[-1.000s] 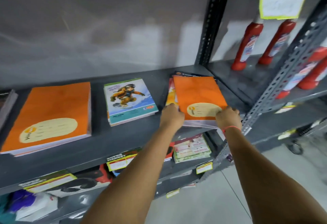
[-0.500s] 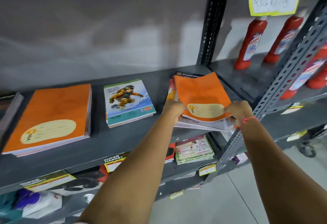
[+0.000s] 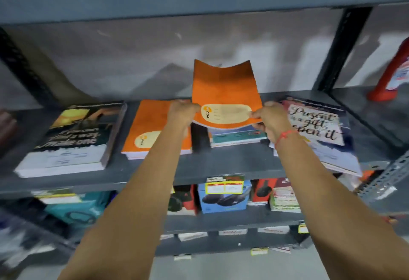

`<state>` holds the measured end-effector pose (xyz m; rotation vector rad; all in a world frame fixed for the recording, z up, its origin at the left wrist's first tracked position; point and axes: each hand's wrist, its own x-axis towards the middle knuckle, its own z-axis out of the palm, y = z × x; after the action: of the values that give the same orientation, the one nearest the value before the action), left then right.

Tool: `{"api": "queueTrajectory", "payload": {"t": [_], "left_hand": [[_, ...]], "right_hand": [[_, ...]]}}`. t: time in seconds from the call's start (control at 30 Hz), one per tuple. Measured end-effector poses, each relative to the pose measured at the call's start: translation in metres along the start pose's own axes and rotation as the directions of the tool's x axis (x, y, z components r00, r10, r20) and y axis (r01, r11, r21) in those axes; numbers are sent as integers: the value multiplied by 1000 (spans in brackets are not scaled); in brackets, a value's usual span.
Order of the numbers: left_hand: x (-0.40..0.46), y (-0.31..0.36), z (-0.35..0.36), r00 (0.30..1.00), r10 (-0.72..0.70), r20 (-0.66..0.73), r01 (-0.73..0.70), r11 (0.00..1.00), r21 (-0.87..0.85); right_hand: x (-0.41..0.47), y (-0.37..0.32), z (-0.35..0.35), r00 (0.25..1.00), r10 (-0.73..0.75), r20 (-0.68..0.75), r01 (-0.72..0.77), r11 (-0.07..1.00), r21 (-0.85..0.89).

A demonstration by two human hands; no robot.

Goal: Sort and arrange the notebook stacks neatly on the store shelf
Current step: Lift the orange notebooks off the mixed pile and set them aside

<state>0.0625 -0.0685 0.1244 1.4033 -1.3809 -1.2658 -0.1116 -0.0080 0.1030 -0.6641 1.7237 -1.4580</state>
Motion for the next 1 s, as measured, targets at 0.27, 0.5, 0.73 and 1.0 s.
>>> {"api": "queueTrajectory", "payload": {"t": [0.27, 0.5, 0.73, 1.0], "left_hand": [[22, -48, -128, 985, -90, -146, 102, 992, 76], [34, -100, -155, 958, -151, -244, 233, 906, 354], [36, -85, -146, 973, -50, -223, 213, 556, 804], [9, -40, -23, 936, 353, 14, -296, 761, 578]], "right_hand": [[-26, 26, 130, 996, -5, 88, 13, 995, -97], [-39, 65, 157, 994, -41, 99, 88, 838, -539], [-46, 59, 152, 965, -249, 84, 229, 640, -733], [-28, 40, 53, 825, -464, -323, 225, 794, -564]]}}
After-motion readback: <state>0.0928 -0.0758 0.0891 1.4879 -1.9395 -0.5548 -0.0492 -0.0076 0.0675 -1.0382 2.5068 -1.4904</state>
